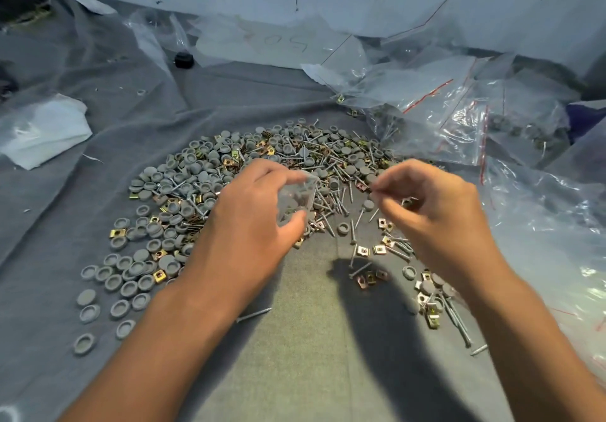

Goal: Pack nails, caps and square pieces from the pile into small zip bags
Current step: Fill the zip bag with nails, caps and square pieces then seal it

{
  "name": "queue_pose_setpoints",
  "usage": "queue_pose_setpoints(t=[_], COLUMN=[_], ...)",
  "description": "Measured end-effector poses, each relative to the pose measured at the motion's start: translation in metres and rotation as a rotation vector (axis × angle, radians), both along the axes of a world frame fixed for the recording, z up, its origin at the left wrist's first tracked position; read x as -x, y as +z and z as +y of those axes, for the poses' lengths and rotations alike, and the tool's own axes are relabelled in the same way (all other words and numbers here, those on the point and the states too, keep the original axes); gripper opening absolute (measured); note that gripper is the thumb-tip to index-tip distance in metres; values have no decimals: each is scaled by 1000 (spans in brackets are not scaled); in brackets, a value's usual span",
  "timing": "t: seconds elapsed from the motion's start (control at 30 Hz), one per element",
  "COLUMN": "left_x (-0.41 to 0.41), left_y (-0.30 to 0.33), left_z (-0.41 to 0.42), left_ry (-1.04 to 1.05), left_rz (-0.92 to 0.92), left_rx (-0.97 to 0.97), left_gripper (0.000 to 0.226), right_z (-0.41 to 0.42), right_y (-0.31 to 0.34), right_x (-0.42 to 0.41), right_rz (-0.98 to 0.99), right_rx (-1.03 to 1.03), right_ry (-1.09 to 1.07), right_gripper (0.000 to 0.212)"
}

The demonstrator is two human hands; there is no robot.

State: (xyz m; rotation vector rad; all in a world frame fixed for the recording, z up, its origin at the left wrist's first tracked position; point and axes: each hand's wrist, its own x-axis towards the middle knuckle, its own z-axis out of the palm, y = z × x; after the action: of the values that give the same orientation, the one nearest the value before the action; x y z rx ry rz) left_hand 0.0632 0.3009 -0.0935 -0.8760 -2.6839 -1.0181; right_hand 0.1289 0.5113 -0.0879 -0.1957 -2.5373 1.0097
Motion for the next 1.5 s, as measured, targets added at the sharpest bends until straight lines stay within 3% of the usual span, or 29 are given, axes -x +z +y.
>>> queue_pose_setpoints(t=[0.1, 0.17, 0.27, 0.4, 0.5, 0.63, 0.83, 1.07, 1.33, 1.5], left_x=[-1, -1, -2, -2, -2, -2, 0, 1, 2, 2], left_y=[1, 2, 1, 2, 2, 2, 2, 0, -1, -2], left_z=[0, 1, 1, 1, 1, 0, 0, -2, -1, -2], left_ry=[0, -5, -1, 4, 11, 12, 15, 7, 13, 20], left_rz=[-2, -7, -17, -25, -31, -33, -33, -20, -7, 0], left_rx=[13, 13, 17, 34, 43, 37, 33, 24, 43, 53], left_gripper=[46, 45, 46, 47, 47, 46, 48, 47, 47, 46], right_z=[26, 26, 17, 15, 12, -1, -11, -14, -36, -39], right_y=[-3, -9, -14, -16, -13, -14, -20, -6, -26, -27], right_x=[-8, -12, -12, -14, -16, -17, -23, -24, -30, -35], right_rz=[-476, -682, -720, -792, -765, -699, -732, -679, -594, -558], right_rx=[-232, -349, -389, -287, -299, -380, -483, -346, -489, -494], right_ry=[68, 144, 157, 160, 179, 238, 154, 86, 33, 76], right_gripper=[24, 21, 22, 16, 8, 16, 14, 16, 11, 19])
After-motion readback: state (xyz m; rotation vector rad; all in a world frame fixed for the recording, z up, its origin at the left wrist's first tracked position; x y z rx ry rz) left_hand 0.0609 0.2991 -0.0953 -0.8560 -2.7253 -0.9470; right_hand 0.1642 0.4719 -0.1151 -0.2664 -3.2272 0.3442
